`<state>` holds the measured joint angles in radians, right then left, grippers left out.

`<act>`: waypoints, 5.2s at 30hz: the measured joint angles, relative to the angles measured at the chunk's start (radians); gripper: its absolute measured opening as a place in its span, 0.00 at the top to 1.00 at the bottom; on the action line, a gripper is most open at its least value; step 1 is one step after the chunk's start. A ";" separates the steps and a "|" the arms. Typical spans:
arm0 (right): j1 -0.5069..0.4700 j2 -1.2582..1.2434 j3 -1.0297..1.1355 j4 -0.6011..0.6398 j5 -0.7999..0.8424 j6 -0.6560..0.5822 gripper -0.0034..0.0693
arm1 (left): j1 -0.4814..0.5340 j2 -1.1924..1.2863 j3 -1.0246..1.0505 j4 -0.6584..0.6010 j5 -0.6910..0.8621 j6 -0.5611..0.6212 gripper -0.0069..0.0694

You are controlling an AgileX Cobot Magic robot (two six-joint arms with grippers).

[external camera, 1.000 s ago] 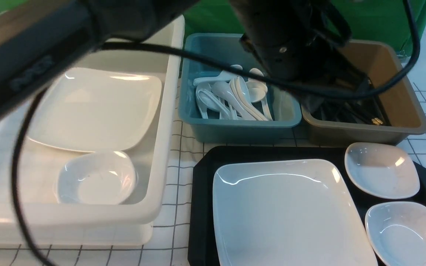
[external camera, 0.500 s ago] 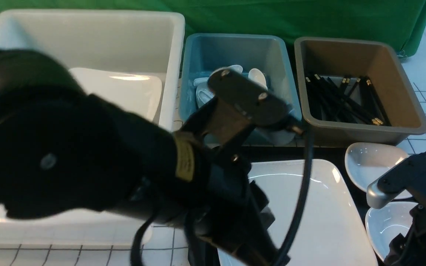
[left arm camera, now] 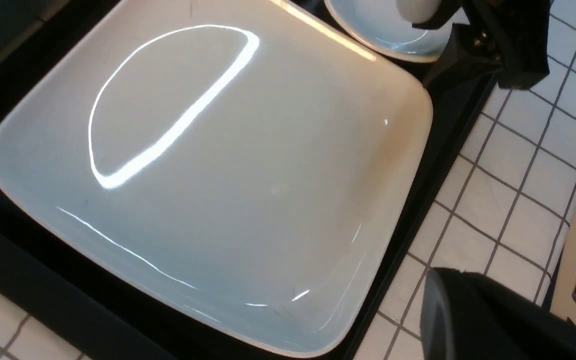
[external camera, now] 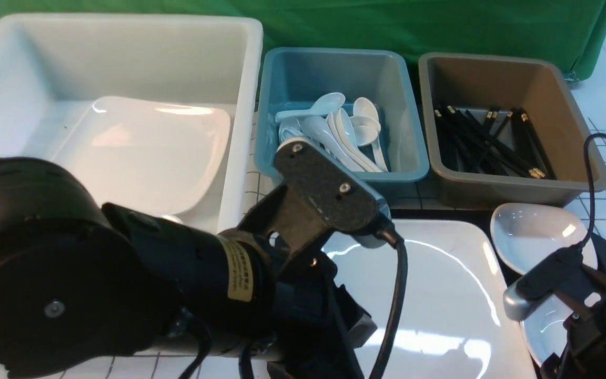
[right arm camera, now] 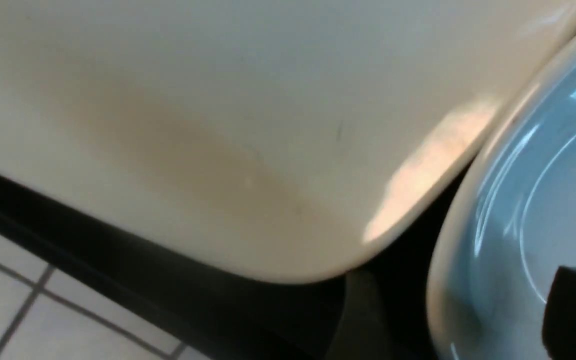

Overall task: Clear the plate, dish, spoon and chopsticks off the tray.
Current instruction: Use the right arm to grab a small plate from the dinner plate, then use the right arm to put the small plate into the large storage box on the left, then use the right arm to grab a small plate from the dinner plate

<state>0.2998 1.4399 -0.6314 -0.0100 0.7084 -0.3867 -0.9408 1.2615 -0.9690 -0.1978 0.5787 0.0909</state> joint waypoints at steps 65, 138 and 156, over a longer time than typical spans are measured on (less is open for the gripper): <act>0.635 0.910 -1.717 0.267 0.288 -0.003 0.89 | 0.967 -0.276 -0.149 0.002 0.393 -0.037 0.91; -0.029 0.328 -0.382 -0.320 -0.061 0.123 0.38 | 0.190 0.115 -0.088 -0.207 0.251 0.219 0.91; 0.021 0.232 -0.436 -0.307 0.131 0.068 0.90 | 0.190 0.115 -0.088 -0.197 0.246 0.191 0.91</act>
<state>0.3211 1.6719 -1.0677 -0.3168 0.8392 -0.3183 -0.7513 1.3761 -1.0572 -0.3951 0.8244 0.2817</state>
